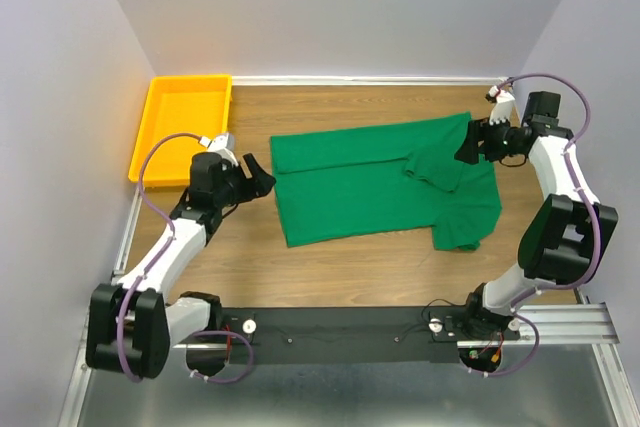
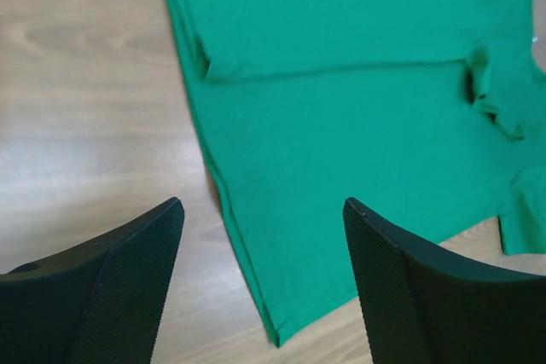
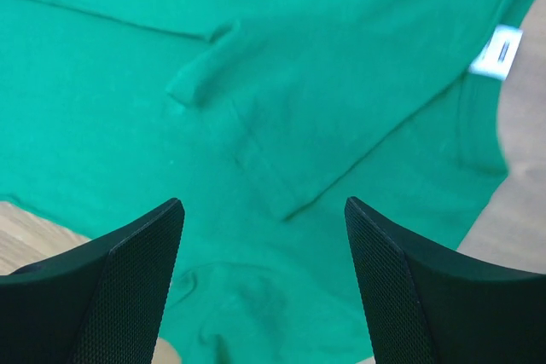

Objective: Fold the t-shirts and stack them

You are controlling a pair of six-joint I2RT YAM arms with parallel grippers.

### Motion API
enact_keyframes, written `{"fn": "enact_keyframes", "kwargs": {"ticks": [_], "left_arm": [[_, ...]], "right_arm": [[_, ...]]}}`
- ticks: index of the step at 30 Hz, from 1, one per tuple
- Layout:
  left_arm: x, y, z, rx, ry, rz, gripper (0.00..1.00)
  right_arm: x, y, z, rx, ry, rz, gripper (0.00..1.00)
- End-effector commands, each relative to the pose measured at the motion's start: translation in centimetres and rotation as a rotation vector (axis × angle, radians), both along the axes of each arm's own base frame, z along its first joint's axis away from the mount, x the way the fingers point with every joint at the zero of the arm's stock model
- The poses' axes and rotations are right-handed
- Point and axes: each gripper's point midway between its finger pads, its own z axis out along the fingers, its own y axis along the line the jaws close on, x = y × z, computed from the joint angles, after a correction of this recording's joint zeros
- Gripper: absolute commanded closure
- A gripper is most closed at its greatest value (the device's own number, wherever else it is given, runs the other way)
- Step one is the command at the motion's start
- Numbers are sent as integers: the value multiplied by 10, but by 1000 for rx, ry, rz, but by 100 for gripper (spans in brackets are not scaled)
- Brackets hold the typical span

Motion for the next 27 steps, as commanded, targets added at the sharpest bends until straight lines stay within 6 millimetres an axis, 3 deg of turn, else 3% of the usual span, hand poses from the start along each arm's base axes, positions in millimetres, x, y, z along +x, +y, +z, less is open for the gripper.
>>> {"fn": "enact_keyframes", "kwargs": {"ticks": [1,3,4,5,6,7,9,10,11,12,14,15,16,17,18,20,22,23,24,27], "left_arm": [[16,-7,-6,-53,44,18,20],[32,-3,-9,-25,73,49,23],[38,-1,-27,-5,133,62,23],[50,0,-22,4,132,77,23],[58,3,-23,20,137,100,23],[64,4,-38,33,178,111,24],[82,5,-35,51,194,131,25],[88,3,-51,63,241,131,26],[101,2,-43,69,237,140,28],[107,1,-46,80,248,143,28],[115,-4,-64,106,299,141,29],[128,-6,-57,104,279,146,31],[129,-7,-73,115,323,143,32],[133,-8,-75,120,329,143,33],[145,-9,-69,124,313,149,35],[154,-10,-78,139,337,156,37],[157,-7,-92,162,368,170,39],[162,-7,-90,166,367,170,40],[163,-7,-98,173,385,167,43],[168,-11,-102,170,400,147,48]], "right_arm": [[-9,-5,-8,12,74,-95,17],[0,-12,-13,3,93,-131,17],[4,-15,-14,5,100,-150,17],[9,-17,-24,7,125,-160,17],[20,-24,-22,-4,117,-194,17],[26,-27,-23,-8,118,-210,17],[40,-36,-40,-12,153,-253,17],[55,-40,-34,3,136,-282,18],[62,-43,-37,4,139,-295,18],[71,-46,-53,15,168,-314,19],[94,-52,-45,36,142,-352,19],[102,-56,-48,37,138,-368,20],[118,-61,-50,53,136,-404,20],[117,-60,-66,63,172,-416,21],[132,-65,-56,63,135,-424,22],[151,-70,-63,72,127,-431,23],[162,-73,-69,90,134,-458,26],[166,-75,-82,89,151,-467,26],[174,-81,-77,82,130,-482,27],[184,-86,-92,90,140,-494,27]]}}
